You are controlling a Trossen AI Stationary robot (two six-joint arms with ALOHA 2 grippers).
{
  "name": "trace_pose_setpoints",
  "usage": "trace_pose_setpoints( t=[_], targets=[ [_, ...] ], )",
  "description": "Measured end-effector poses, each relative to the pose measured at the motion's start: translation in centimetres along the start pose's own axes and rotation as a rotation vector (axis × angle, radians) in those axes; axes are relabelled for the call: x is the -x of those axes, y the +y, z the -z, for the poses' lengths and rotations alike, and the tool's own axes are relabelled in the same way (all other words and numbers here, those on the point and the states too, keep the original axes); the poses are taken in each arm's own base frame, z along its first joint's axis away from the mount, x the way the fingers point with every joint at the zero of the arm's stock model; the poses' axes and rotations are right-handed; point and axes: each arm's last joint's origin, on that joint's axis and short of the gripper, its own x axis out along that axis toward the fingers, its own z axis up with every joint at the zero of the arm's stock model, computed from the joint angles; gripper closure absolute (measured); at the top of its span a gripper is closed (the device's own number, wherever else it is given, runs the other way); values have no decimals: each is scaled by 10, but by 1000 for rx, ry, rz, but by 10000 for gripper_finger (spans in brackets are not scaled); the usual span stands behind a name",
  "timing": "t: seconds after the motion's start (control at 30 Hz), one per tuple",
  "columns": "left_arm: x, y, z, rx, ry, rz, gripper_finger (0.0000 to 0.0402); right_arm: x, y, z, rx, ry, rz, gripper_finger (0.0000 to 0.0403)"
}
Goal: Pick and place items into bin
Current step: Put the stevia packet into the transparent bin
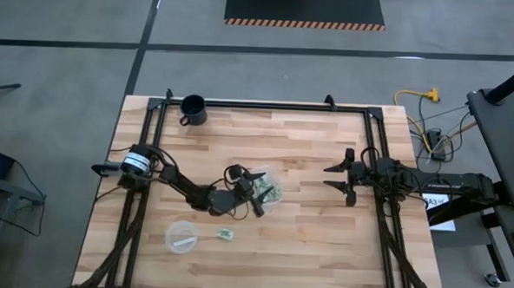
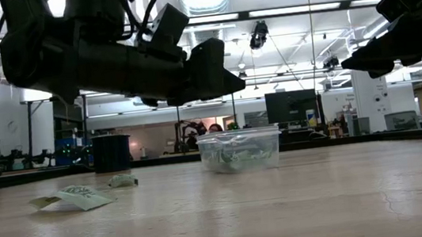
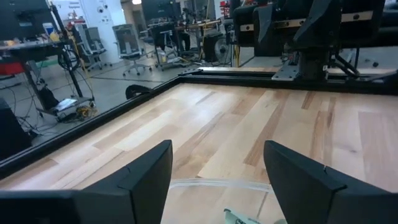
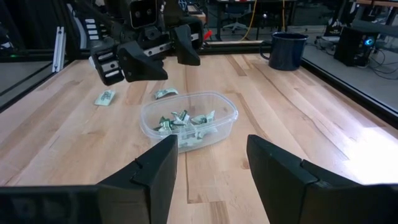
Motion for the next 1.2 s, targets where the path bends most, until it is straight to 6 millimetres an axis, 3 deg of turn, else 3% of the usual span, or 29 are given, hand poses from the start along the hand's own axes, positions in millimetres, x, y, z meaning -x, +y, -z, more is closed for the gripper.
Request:
trace_pose_setpoints(
  t=[0.27, 0.53, 0.87, 1.2],
  targets=[
    [9, 3, -19, 3, 127, 105, 165, 0, 0, 0, 0, 0, 0, 220],
    [27, 19, -40, 22, 337, 207, 165, 0, 0, 0, 0, -1, 0, 220],
    [47, 33, -27, 1, 678, 285, 165, 0, 0, 0, 0, 0, 0, 220],
    [56, 41, -18, 11, 838, 251, 165, 0, 0, 0, -2, 0, 0, 220]
  ],
)
